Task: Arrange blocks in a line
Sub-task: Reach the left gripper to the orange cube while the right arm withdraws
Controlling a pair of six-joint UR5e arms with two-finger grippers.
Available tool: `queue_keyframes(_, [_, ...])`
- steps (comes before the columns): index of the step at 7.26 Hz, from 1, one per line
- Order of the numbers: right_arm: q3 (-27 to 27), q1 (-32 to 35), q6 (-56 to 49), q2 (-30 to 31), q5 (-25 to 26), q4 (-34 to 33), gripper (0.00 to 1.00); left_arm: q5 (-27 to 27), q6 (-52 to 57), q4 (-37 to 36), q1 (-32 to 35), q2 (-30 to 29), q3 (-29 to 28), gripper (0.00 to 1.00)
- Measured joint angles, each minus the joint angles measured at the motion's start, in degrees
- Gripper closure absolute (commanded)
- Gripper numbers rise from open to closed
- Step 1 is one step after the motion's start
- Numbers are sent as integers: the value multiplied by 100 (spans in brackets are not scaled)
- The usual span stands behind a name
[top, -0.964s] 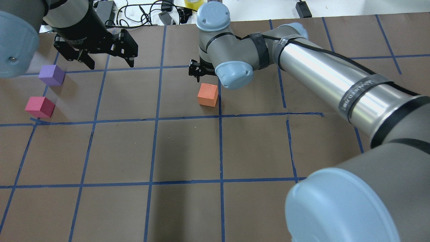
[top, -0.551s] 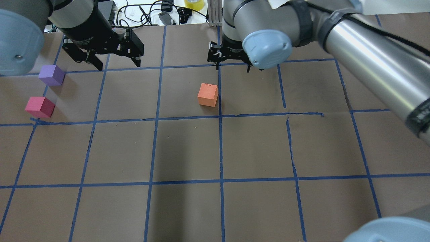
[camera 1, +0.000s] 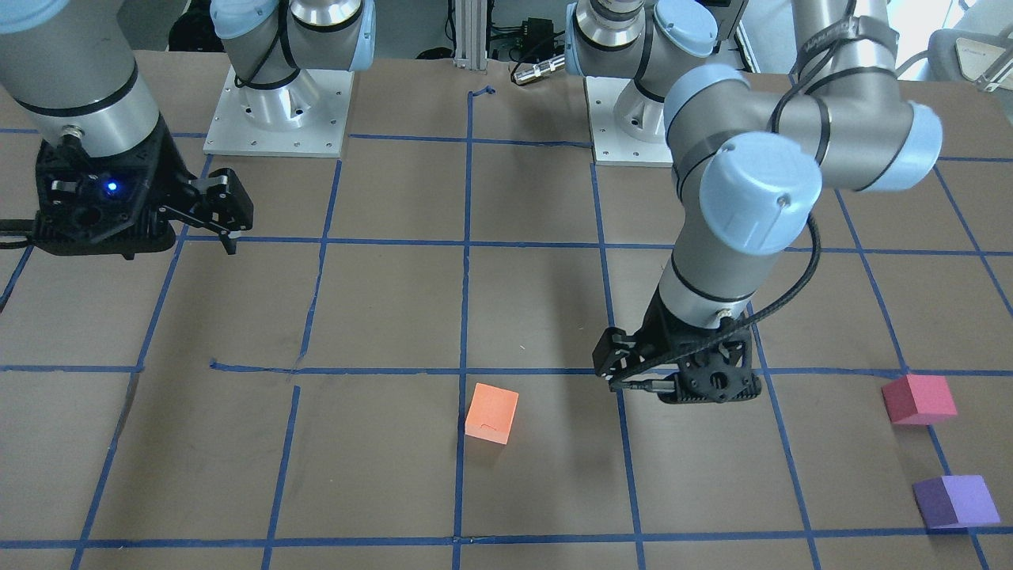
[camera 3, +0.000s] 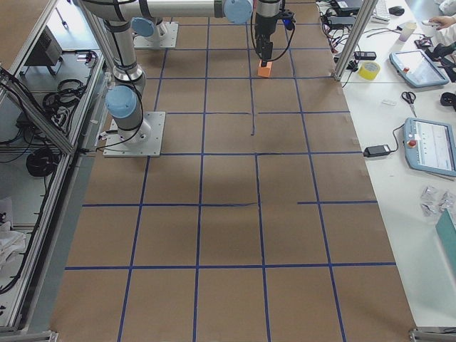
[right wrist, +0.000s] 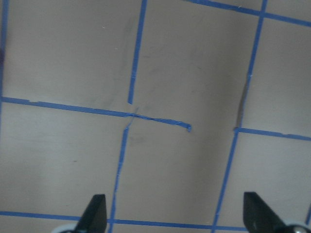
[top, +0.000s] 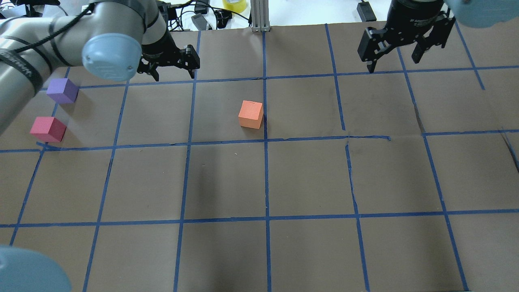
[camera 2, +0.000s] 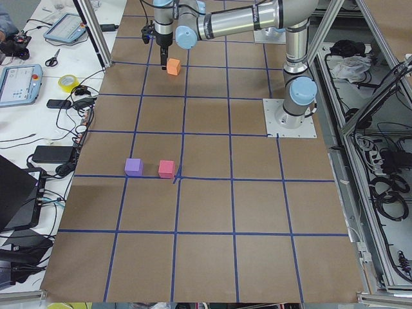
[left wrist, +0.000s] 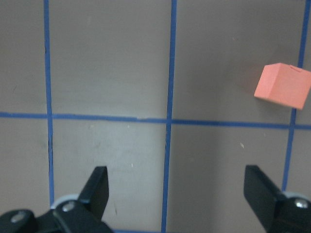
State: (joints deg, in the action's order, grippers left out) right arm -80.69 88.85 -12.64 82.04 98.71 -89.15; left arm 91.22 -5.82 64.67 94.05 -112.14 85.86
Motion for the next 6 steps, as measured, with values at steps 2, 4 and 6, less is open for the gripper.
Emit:
queue_keyframes(2, [-6,-96,-1318,-18,521,-342,0,-22,-147,-357,605,-615,-254,0])
queue_keyframes(4, [-14,-355,-2305,-113,891,-807,0,-12,-96,-410,1044,-1083,-499,0])
queue_keyframes(6, [-16,-518,-2520,-149,974,-961,0,-24,213,-414,1233,-1377,-557,0])
